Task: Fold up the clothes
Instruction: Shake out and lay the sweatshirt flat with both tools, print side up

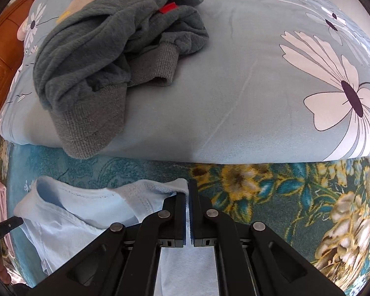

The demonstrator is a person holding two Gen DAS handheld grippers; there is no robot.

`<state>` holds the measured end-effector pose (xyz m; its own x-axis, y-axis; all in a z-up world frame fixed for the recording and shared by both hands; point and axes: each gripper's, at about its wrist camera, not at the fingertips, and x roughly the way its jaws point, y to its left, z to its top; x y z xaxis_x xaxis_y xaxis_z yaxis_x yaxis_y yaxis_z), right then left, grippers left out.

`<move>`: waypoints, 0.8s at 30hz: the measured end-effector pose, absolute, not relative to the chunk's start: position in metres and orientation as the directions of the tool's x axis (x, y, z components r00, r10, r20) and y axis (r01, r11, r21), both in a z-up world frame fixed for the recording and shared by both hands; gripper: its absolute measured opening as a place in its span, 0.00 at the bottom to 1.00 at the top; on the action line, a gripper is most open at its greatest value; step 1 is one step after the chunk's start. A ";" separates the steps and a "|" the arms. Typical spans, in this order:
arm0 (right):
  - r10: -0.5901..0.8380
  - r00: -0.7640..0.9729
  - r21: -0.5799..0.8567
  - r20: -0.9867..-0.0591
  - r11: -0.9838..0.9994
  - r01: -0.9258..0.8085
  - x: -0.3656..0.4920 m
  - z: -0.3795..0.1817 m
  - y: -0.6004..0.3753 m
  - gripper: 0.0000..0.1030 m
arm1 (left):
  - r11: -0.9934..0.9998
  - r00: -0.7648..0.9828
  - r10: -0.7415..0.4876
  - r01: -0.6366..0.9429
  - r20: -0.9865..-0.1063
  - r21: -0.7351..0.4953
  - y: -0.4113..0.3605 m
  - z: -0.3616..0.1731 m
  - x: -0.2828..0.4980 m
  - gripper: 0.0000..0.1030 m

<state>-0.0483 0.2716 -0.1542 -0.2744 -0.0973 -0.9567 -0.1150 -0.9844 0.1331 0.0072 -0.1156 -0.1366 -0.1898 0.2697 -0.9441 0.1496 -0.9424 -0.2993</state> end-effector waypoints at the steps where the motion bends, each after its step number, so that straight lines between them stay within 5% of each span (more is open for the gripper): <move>1: -0.092 -0.271 0.128 -0.958 -0.985 -0.117 -0.049 -0.157 0.271 0.02 | -0.935 -0.202 0.284 0.158 -0.937 -0.317 -0.121 -0.135 0.012 0.32; 11: -0.069 -0.265 0.109 -0.962 -0.984 -0.141 -0.046 -0.160 0.267 0.02 | -0.880 -0.178 0.308 0.319 -0.935 -0.351 -0.165 -0.165 0.082 0.38; 16: -0.090 -0.372 0.150 -0.924 -0.979 -0.136 -0.014 -0.122 0.271 0.30 | -0.867 -0.123 0.315 0.365 -0.941 -0.339 -0.167 -0.189 0.117 0.36; 24: -0.109 -0.404 0.173 -0.908 -0.977 -0.125 0.045 -0.101 0.261 0.31 | -0.877 -0.086 0.349 0.320 -0.933 -0.358 -0.149 -0.190 0.137 0.32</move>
